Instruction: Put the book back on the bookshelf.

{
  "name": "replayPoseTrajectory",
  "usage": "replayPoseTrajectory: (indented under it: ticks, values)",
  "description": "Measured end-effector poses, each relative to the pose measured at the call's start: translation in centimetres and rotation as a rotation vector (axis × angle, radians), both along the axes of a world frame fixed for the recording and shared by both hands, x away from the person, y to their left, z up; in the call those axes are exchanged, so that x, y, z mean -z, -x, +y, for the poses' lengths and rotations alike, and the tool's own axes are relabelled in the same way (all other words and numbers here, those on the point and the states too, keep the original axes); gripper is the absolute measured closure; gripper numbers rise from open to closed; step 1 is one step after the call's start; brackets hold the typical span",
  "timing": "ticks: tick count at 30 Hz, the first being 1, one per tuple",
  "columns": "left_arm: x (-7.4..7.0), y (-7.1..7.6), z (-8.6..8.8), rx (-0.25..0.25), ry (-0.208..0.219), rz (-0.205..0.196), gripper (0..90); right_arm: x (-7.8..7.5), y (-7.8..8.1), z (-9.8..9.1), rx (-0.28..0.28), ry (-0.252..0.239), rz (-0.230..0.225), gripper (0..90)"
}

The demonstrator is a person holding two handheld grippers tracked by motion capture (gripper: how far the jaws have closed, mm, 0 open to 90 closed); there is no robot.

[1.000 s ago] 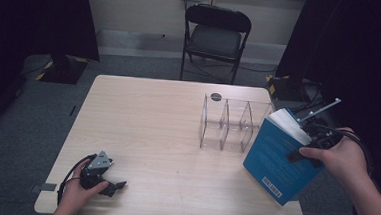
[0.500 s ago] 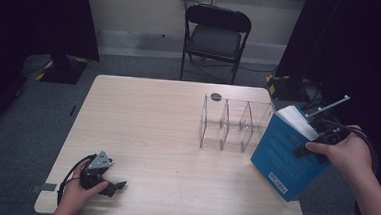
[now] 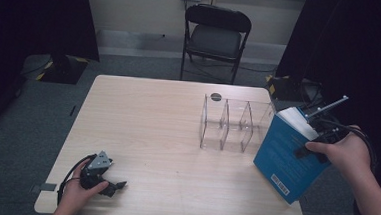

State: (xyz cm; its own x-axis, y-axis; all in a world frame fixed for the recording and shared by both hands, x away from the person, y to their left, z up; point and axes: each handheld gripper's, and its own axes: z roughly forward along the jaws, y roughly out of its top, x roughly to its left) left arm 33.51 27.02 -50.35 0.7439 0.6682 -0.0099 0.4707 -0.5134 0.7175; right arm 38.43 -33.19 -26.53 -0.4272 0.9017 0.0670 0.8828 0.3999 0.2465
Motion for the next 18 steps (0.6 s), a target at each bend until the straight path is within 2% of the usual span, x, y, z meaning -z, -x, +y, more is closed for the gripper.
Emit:
replayPoseTrajectory:
  ticks: [7,11,14,18]
  values:
    - [0.0,0.0,0.0,0.000,0.000,0.000,0.0,-0.3,-0.5,0.2,0.021,-0.003,-0.014,61.7]
    - [0.0,0.0,0.0,0.004,-0.005,-0.004,0.0,-0.3,-1.0,0.5,0.014,-0.003,-0.023,61.7]
    - [0.0,0.0,0.0,0.002,-0.004,-0.003,0.0,-0.3,-1.4,0.8,0.023,-0.011,-0.015,61.7]
    - [0.0,0.0,0.0,0.000,0.000,0.000,0.0,-0.2,-1.9,1.4,0.026,0.006,-0.014,61.7]
